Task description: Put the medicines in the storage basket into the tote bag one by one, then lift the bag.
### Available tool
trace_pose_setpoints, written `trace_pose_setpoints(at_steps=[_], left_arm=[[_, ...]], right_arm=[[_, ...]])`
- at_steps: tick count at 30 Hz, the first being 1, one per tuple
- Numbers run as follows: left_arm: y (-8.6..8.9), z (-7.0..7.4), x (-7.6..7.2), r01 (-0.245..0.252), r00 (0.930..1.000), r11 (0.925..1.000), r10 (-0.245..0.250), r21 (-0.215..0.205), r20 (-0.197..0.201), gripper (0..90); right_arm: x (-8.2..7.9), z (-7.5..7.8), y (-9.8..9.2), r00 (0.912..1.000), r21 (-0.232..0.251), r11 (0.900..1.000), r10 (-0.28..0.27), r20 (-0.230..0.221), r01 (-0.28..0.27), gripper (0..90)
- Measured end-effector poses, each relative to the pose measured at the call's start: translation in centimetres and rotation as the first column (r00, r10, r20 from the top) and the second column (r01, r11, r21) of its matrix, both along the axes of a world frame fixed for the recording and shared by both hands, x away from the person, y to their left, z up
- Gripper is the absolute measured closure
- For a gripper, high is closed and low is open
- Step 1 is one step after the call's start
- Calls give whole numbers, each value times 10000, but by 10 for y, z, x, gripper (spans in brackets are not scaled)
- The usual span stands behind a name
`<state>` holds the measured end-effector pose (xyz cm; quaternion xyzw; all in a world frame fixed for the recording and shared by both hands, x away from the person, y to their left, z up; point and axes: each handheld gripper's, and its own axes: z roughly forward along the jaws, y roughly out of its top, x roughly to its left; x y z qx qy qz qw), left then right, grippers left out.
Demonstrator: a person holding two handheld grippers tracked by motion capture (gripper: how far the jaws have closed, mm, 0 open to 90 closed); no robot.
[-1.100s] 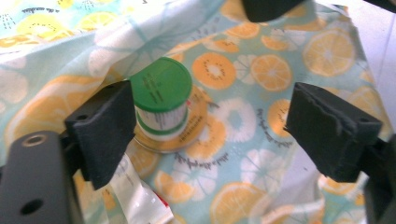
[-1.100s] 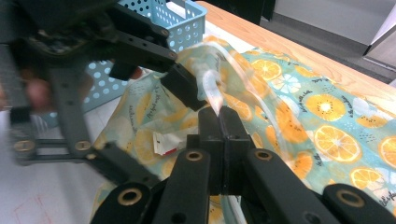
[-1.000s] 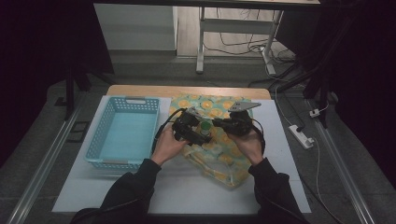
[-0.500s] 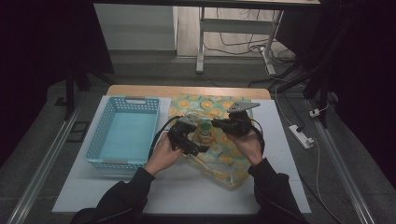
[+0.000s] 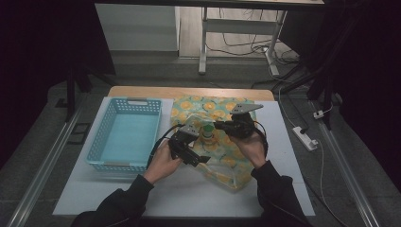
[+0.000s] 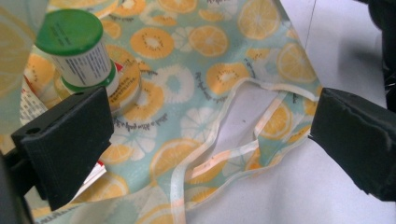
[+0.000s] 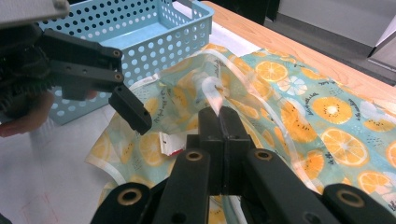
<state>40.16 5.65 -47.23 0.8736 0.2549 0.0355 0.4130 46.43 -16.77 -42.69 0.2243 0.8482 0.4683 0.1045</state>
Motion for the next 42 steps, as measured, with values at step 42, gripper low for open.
trace_pose_setpoints(at_steps=[42], left_arm=[[-37, -60, 18, -220, 9994, 9803, 268, 1962, -217, 21]], right_arm=[[2, -4, 1, 10000, -93, 10000, -18, -73, 17, 899]])
